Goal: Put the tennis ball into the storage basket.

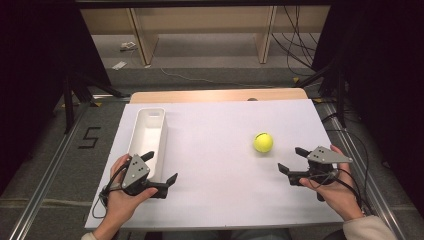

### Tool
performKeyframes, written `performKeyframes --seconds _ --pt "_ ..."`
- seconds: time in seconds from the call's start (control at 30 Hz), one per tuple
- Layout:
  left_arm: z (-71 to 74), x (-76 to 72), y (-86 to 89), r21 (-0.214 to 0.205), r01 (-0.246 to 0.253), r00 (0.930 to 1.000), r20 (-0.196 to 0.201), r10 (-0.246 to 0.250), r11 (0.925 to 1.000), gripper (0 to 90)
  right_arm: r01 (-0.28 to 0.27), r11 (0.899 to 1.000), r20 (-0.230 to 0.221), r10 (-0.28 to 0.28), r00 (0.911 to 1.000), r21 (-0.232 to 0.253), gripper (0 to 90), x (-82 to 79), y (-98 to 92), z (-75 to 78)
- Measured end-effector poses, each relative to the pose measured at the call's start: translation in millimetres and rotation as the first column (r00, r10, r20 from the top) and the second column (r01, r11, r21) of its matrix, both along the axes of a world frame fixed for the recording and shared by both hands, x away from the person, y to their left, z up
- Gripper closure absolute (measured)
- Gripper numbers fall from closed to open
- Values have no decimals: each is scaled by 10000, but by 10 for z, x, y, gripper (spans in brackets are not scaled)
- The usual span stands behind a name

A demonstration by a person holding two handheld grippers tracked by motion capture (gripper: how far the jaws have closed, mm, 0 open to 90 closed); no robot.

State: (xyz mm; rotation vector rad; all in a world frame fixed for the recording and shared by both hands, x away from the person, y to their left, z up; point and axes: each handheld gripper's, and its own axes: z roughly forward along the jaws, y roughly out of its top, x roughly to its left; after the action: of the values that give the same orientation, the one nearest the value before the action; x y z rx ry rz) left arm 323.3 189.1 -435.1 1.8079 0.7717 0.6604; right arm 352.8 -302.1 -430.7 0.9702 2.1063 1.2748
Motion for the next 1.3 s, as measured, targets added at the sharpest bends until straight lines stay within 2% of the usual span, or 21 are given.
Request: performKeyframes --seconds 0.27,0.5,0.87,1.3 --pt "1 -11 5 47 36 10000 39 -36 10000 0 73 9999 21 -73 10000 -92 162 22 32 -4" --pt "2 -8 1 80 50 10000 50 -51 10000 0 -43 9998 -44 43 10000 -201 162 105 109 -30" --pt "4 -12 -2 74 74 10000 44 -74 9999 0 52 9969 -324 -77 9994 -787 156 402 307 -146" --pt "1 -11 -6 100 112 9999 20 -113 9999 0 196 9907 -707 -294 9971 -1348 151 737 440 -295"
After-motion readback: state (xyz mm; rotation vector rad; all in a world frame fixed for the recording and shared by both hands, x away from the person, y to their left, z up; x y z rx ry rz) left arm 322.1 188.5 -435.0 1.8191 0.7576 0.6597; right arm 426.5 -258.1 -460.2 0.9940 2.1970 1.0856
